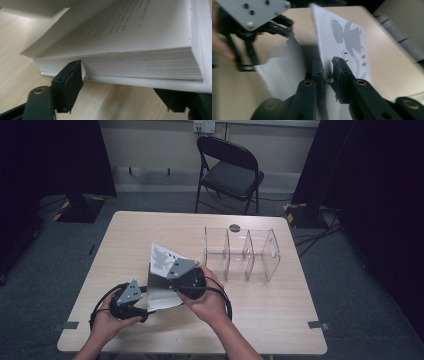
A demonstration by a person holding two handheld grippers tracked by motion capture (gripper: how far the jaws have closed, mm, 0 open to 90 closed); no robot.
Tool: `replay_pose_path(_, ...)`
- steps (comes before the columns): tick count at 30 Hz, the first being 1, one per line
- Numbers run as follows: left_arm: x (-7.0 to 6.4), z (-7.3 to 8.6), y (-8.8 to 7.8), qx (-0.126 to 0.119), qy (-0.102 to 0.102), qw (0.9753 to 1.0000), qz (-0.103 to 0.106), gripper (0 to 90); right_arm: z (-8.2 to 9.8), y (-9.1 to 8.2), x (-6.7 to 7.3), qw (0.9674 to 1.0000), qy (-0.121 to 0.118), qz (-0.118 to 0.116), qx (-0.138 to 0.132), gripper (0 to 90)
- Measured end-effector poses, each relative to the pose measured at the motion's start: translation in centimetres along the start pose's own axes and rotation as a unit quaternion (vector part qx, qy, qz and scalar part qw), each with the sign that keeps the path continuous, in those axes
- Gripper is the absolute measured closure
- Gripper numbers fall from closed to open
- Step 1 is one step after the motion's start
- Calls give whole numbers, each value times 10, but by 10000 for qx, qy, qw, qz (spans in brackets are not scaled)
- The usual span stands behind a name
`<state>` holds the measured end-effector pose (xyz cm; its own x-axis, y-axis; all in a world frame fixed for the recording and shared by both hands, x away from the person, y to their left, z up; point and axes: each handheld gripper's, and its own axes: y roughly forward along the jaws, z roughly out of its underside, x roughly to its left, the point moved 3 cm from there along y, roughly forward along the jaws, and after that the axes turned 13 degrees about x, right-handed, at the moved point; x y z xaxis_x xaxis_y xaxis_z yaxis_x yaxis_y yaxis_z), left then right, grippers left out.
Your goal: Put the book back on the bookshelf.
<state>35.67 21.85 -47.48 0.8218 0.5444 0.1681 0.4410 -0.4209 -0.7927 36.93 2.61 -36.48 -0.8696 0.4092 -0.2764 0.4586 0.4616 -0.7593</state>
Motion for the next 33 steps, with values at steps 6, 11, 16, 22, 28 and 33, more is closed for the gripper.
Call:
replay_pose_path(6,-1,1,3,-108,-15,9999,-32,234,-2,-1,-2,9995,-157,-9,288,828)
replay_pose_path(11,0,7,3,-189,-60,9998,-50,273,0,2,3,9996,-153,-37,255,827)
replay_pose_path(16,0,0,-2,-289,76,9993,-203,253,-2,3,2,9996,-144,-58,218,824)
replay_pose_path(22,0,-6,-5,-358,102,9989,-294,188,-4,4,-1,9997,-128,-73,212,823)
replay_pose_path(28,0,-10,-8,-376,339,9975,-486,173,-4,5,-1,9996,-122,-151,222,817)
replay_pose_path(33,1,-15,-20,-507,418,9961,-581,307,-3,6,-1,9992,-140,-241,274,812)
